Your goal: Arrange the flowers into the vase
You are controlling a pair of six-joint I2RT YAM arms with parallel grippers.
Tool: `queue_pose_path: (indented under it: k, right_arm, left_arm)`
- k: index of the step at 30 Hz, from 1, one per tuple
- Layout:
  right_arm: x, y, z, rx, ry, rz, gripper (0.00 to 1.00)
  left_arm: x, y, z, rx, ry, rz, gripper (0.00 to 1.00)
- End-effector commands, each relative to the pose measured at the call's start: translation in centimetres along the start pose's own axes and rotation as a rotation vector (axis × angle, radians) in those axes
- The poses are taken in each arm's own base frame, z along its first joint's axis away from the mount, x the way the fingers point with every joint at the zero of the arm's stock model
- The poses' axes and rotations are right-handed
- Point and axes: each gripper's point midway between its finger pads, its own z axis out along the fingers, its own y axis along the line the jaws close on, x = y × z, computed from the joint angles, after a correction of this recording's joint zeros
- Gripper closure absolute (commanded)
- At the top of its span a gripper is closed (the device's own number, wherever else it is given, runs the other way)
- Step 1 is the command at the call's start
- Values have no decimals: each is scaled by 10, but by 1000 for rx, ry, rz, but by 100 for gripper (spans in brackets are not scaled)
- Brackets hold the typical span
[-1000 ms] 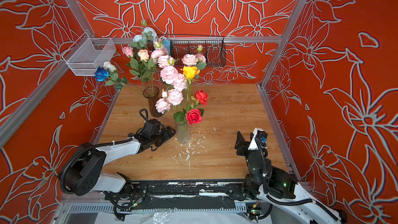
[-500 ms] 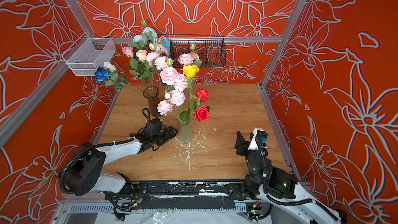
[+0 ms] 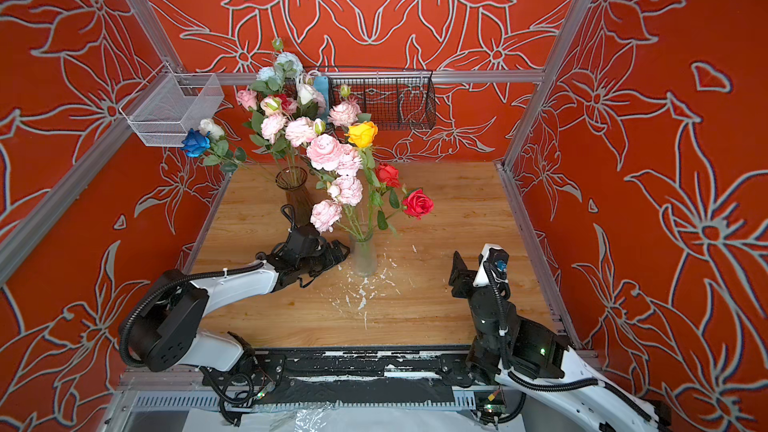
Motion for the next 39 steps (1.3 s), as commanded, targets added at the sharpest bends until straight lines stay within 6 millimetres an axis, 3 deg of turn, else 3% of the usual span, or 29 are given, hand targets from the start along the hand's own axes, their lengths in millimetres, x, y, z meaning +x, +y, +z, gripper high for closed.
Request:
queue_pose_path:
  k: [1,5,6,7,13,15,17,21,23,26,28,30,32,39]
  right_arm:
    - [-16,-6,-5,23,-35,58,35]
    - [-19,-9,-6,27,-55,82,35]
    - [-18,-6,-6,8,-45,88,30]
    - [-17,-2,-6,-8,-34,80,4]
    - [-2,-6,3,93,17,-9,2]
    - [-1,-1,6,102,33,-133,2]
    - [-1,-3,8,139,37,-185,3]
    - [-1,-3,10,141,-2,-125,2]
    - [1,4,15,111,-58,-147,2]
    - [18,32,28,2,-162,-431,3]
    - [27,35,35,-13,-219,-540,2]
    - [37,20,49,21,-165,-583,3]
    - [38,4,59,43,-130,-511,2]
    - [41,-21,87,83,-88,-484,3]
  left_arm:
    - [-7,2,-21,-18,-62,49,9]
    - [-11,11,-55,-70,-125,104,0]
    - [-13,13,-65,-87,-141,122,0]
    - [-14,14,-77,-95,-158,143,1]
    - [-38,5,-148,-123,-317,208,3]
    - [-47,5,-166,-167,-355,229,2]
    - [-57,13,-182,-258,-400,224,3]
    - [-78,38,-213,-478,-505,152,3]
    - [-86,32,-217,-481,-544,193,3]
    - [-99,8,-204,-347,-636,346,3]
    - [-103,-6,-192,-253,-729,511,3]
    - [-106,-1,-188,-239,-850,567,3]
    - [-109,4,-183,-281,-893,645,3]
    - [-117,24,-146,-502,-805,812,2]
